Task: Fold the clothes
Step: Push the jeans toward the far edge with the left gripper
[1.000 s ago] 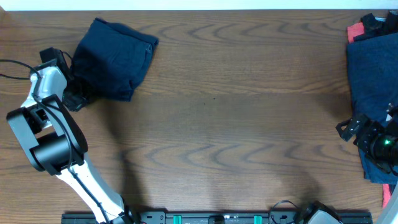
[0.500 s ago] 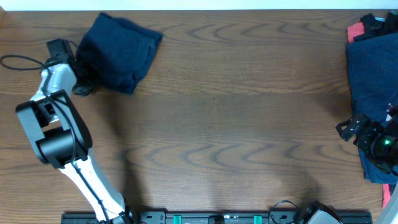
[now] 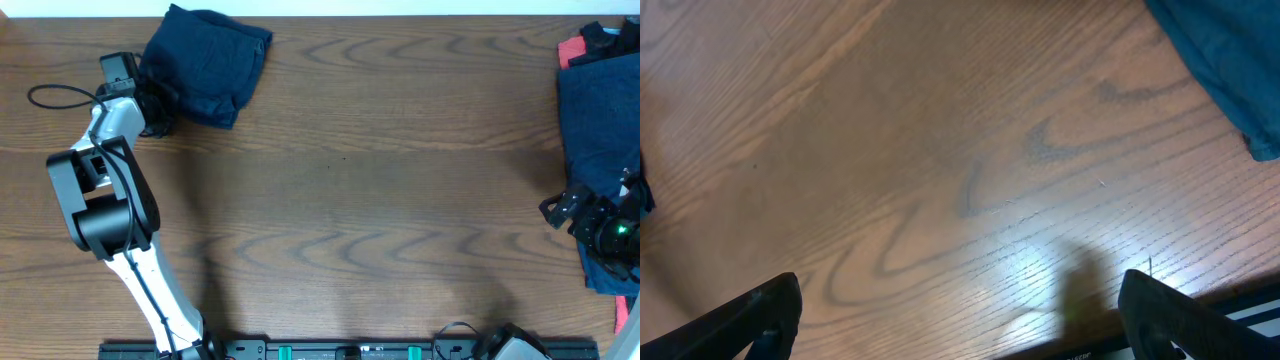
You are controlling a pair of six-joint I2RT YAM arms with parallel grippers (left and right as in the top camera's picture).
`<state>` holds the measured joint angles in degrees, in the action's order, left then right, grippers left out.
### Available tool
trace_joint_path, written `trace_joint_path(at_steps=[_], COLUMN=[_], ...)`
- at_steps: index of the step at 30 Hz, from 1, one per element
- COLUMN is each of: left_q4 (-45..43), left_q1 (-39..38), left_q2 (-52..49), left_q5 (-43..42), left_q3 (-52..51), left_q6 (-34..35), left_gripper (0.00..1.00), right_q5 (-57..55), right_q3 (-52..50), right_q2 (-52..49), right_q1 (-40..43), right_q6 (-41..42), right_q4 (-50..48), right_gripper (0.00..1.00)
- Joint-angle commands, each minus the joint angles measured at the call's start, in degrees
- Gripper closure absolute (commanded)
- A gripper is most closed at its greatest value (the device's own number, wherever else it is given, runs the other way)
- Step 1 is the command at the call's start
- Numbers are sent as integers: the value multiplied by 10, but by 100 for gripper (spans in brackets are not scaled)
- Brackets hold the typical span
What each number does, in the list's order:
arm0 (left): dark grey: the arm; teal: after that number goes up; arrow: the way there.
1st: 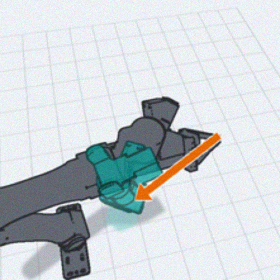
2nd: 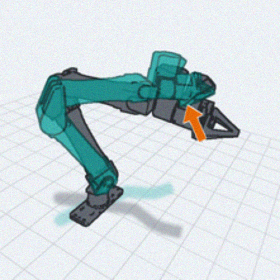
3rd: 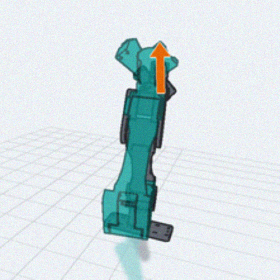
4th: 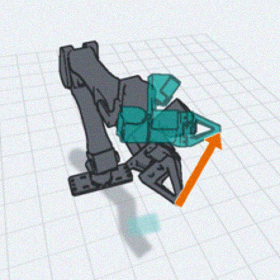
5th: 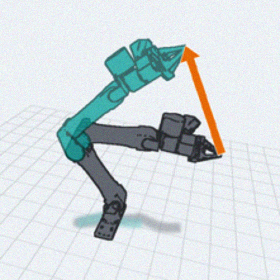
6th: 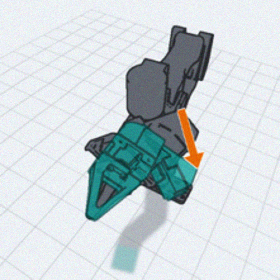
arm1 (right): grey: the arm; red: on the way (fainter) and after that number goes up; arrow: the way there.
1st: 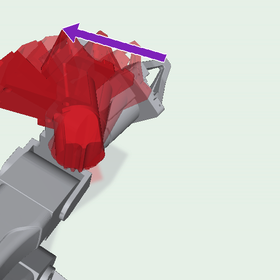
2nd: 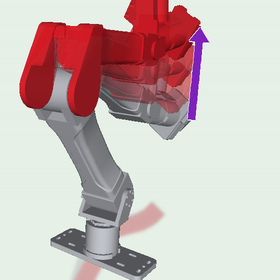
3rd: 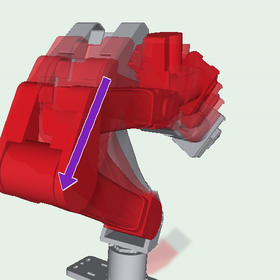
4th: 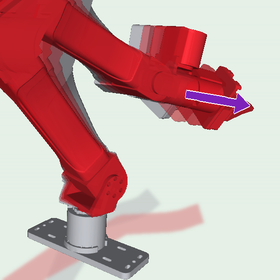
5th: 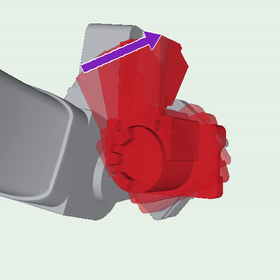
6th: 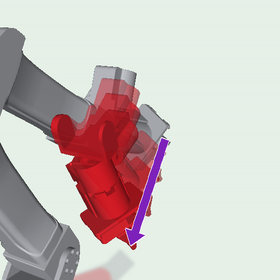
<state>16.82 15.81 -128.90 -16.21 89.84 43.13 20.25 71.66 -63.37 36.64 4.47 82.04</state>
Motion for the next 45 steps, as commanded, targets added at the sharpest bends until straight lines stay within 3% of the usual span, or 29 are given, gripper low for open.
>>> trace_joint_path(at_steps=[1,8,19,28,33,38,45], left_q4=[18,23,31,152,187,109,-25], left_q1=[-30,-65,-71,-62,-66,-106,-202], left_q2=[-51,-51,-35,84,158,200,172], left_q5=[-10,-28,-16,163,169,41,38], left_q3=[-20,-20,-20,-20,-20,-20,-20], left_q6=[20,19,-50,-147,-160,-308,-466], left_gripper=[94,94,94,94,94,94,94], right_q5=[-4,-3,-4,-3,-3,-3,-3], right_q3=[5,5,5,5,5,5,5], right_q2=[-1,-1,-1,-1,-1,-1,-1], right_q1=[0,0,0,0,0,0,0], right_q6=[-9,-9,-9,-9,-9,-9,-9], right_q4=[1,1,1,0,-5,-6,1], right_gripper=[1,1,1,1,1,1,1])
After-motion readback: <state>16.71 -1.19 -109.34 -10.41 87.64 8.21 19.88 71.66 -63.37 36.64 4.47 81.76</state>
